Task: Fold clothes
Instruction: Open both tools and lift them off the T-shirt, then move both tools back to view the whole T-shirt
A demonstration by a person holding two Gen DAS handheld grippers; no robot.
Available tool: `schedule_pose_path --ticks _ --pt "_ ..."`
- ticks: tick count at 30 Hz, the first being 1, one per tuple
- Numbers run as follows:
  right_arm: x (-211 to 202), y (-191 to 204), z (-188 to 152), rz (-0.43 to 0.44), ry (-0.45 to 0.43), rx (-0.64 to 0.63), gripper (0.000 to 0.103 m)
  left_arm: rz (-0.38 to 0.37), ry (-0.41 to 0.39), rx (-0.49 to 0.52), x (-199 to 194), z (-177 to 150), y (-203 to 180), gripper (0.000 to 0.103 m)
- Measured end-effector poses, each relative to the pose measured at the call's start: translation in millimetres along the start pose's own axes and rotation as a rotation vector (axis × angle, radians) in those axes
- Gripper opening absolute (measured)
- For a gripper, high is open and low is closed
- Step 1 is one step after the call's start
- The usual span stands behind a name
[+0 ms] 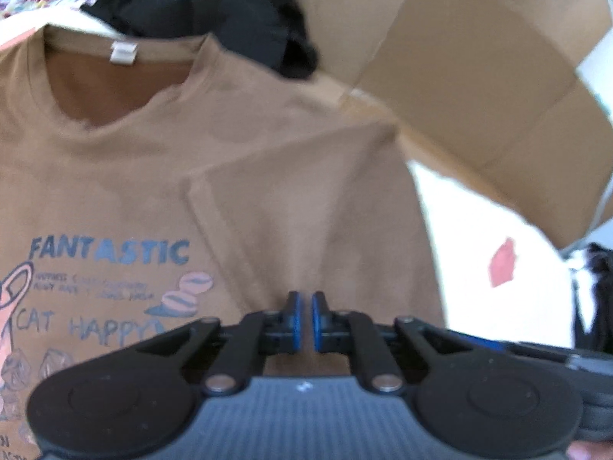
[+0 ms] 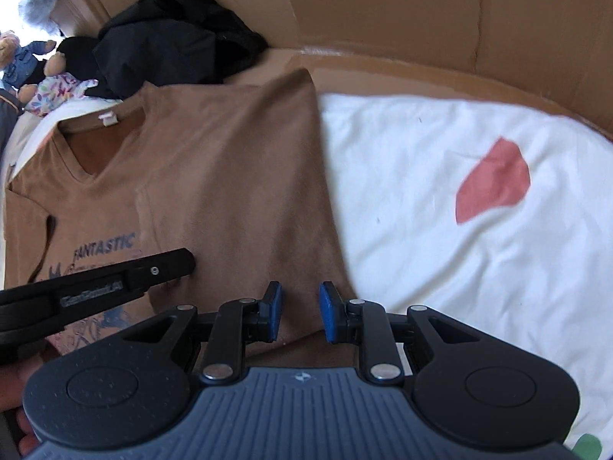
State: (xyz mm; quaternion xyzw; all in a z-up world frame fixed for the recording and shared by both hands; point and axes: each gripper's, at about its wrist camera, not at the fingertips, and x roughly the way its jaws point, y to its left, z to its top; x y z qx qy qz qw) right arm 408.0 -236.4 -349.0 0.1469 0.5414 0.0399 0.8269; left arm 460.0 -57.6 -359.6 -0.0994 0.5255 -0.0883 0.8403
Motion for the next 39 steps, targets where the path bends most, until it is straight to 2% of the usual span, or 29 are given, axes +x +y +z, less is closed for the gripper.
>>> schedule_pose_path --ticks 1,4,6,10,14,17,22,25,27,29,34,36,39 --pt "-1 -1 -2 0.002 0.001 0.000 0.021 -0.009 0.004 -0.020 -1 1 4 0.002" --pt "-5 -4 -8 0.002 0.008 -0.005 0.021 0.043 -0.021 0.014 -12 6 4 0.003" --pt "-12 -8 -12 0.001 0.016 0.002 0.022 0.055 -0.034 0.005 -23 11 12 0.010" --pt "-31 -16 -11 0.007 0.020 0.011 0.022 0.095 -0.065 0.031 -50 28 35 0.010" --pt "-70 -18 13 0.003 -0.013 -0.040 0.023 0.147 -0.074 0.050 -95 55 71 0.011" --pt "-91 -19 29 -0.004 -0.019 -0.057 0.023 0.143 -0.060 0.028 -130 70 89 0.011" --pt "-132 -9 51 -0.009 -0.042 -0.108 0.028 0.139 -0.092 0.032 -190 99 110 0.014" --pt "-155 -1 60 -0.011 -0.043 -0.140 0.032 0.160 -0.105 0.042 -220 112 119 0.024" --pt "-169 4 64 -0.019 -0.047 -0.161 0.034 0.165 -0.116 0.037 -245 115 128 0.038" --pt "-187 10 65 -0.023 -0.053 -0.190 0.039 0.177 -0.121 0.054 -273 112 139 0.046" --pt "-221 12 60 0.010 -0.035 -0.223 0.049 0.192 -0.093 0.081 -326 90 165 0.047" --pt "-234 10 58 0.011 -0.031 -0.235 0.051 0.199 -0.082 0.096 -346 77 176 0.056" --pt "-255 6 49 0.011 -0.040 -0.240 0.062 0.211 -0.069 0.100 -372 57 193 0.057"
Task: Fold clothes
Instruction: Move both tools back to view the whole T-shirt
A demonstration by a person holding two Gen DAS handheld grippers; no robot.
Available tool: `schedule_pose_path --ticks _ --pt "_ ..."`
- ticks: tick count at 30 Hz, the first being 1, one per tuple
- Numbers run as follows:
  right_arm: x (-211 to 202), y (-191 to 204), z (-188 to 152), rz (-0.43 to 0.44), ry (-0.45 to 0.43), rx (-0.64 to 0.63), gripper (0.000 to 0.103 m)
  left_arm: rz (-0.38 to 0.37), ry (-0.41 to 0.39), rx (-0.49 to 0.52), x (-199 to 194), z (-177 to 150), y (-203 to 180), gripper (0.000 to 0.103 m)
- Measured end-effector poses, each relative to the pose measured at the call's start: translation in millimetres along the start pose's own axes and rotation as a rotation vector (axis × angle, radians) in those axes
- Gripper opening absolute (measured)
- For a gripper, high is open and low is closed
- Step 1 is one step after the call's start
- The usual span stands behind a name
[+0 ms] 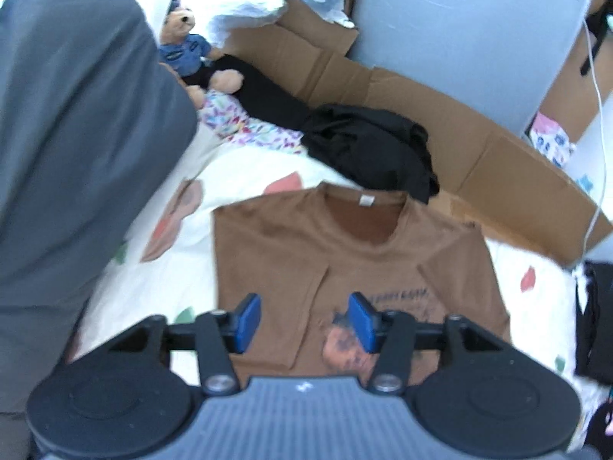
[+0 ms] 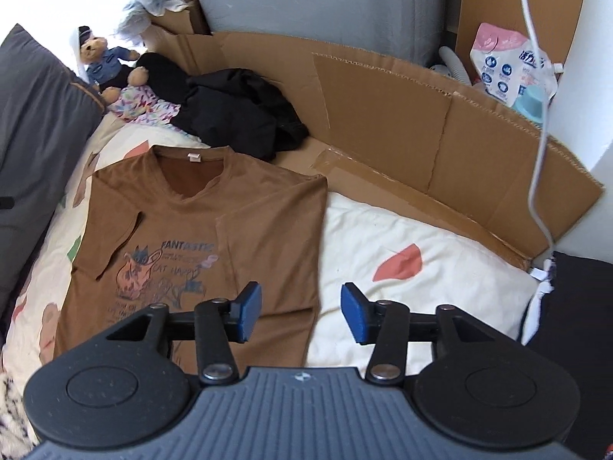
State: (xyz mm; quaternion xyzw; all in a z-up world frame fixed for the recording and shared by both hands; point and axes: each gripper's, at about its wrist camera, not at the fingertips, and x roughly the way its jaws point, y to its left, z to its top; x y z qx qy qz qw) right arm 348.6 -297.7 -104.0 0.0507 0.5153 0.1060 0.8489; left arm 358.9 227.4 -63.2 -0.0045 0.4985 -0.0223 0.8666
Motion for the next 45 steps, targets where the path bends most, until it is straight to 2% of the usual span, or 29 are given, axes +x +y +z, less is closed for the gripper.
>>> schedule_pose_path --ticks 2,9,12,14,19,23,28,30,33,37,39,41,45 --pt "-13 -2 -7 -0.005 -0.009 0.001 0.070 0.002 0.008 -0.006 -11 -13 12 0.060" --pt "-34 -5 -42 -0.021 -0.007 0.044 0.076 0.021 0.030 -0.043 -28 -67 36 0.062" --pt "-34 -3 -63 -0.026 -0.010 0.070 0.078 -0.023 0.014 -0.130 -27 -93 49 0.065" --pt "-31 0 -78 -0.024 -0.005 0.091 0.079 -0.048 0.017 -0.194 -21 -111 56 0.065" --pt "-12 16 -116 -0.033 0.044 0.099 0.080 -0.043 0.033 -0.235 -9 -141 56 0.065" --pt "13 36 -145 -0.014 0.113 0.065 0.080 -0.029 0.057 -0.248 0 -167 51 0.064" --pt "34 52 -172 0.003 0.186 0.065 0.079 -0.031 0.112 -0.217 9 -202 42 0.063" --pt "45 58 -186 0.001 0.242 0.061 0.079 -0.029 0.134 -0.223 13 -215 41 0.060" --pt "54 60 -202 -0.008 0.287 0.070 0.079 -0.029 0.205 -0.261 24 -248 47 0.054" --pt "68 59 -220 -0.016 0.353 0.085 0.075 -0.004 0.292 -0.257 38 -281 53 0.050" --pt "72 56 -224 -0.020 0.376 0.089 0.072 -0.005 0.324 -0.274 43 -292 56 0.040" --pt "79 54 -234 -0.032 0.422 0.100 0.068 0.001 0.364 -0.283 49 -307 60 0.035" --pt "85 56 -246 -0.025 0.454 0.101 0.065 0.045 0.365 -0.288 49 -322 68 0.023"
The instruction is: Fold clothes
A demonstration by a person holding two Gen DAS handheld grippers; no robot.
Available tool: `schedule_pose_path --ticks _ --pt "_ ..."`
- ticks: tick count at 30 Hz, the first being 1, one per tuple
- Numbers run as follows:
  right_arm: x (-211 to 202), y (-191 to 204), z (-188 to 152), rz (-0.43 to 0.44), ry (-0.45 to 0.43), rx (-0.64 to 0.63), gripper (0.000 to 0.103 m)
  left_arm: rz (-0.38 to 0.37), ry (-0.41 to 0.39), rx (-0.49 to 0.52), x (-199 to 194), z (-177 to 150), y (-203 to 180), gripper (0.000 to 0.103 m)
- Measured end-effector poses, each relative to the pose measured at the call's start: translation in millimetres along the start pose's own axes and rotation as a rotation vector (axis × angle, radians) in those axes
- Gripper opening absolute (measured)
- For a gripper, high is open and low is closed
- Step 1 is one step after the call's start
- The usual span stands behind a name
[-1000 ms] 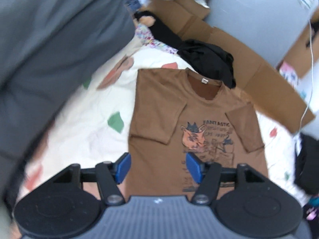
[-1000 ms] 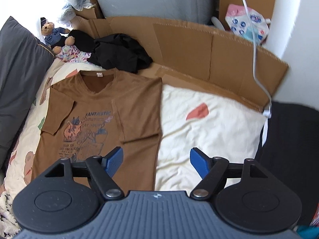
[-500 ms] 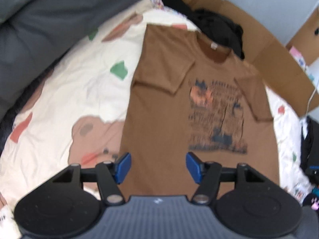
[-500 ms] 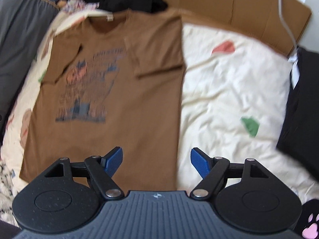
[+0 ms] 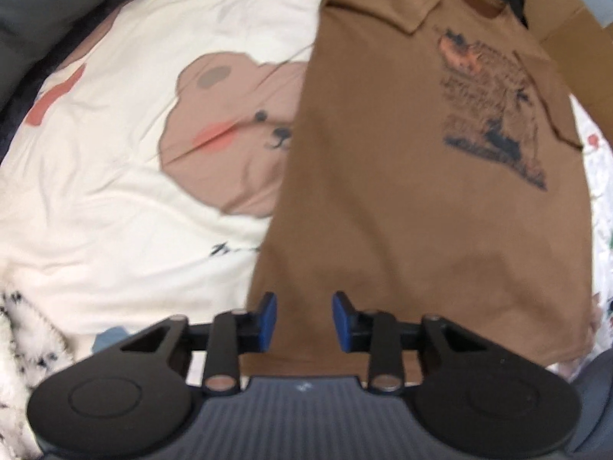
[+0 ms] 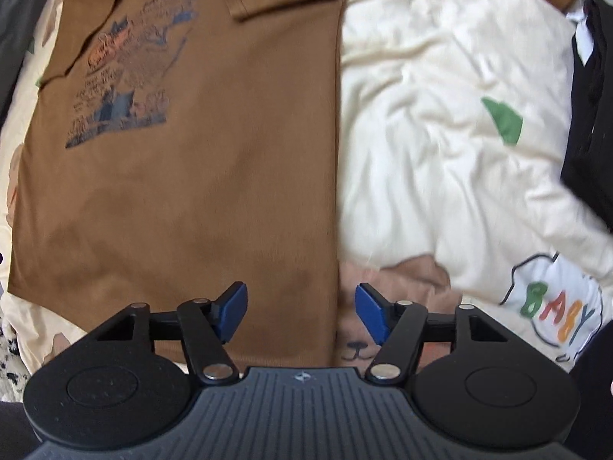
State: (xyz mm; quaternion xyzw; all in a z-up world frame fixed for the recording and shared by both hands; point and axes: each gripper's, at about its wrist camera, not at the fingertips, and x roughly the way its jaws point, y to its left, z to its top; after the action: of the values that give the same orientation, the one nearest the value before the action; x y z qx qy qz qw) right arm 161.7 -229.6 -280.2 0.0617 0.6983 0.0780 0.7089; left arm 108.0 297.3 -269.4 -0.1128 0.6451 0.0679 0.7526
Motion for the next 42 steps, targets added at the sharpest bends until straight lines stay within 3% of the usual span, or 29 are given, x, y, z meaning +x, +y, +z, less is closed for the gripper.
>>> schedule_pose_path --ticks 13,17,27,32,42 --pt "24 -10 -12 -0.016 0.078 0.045 0.054 0.084 0.070 0.007 31 -15 18 0.024" --pt "37 -11 -17 -0.029 0.133 0.064 0.048 0.069 0.083 0.004 40 -21 20 0.024" --pt "47 -16 -20 -0.055 0.181 0.099 0.040 0.034 0.070 -0.035 37 -26 32 0.009" --pt "59 -17 -21 -0.068 0.205 0.131 0.029 0.033 0.068 -0.031 34 -29 34 0.009" --pt "82 -22 -21 -0.068 0.234 0.169 0.029 0.039 0.079 -0.032 36 -34 35 0.012"
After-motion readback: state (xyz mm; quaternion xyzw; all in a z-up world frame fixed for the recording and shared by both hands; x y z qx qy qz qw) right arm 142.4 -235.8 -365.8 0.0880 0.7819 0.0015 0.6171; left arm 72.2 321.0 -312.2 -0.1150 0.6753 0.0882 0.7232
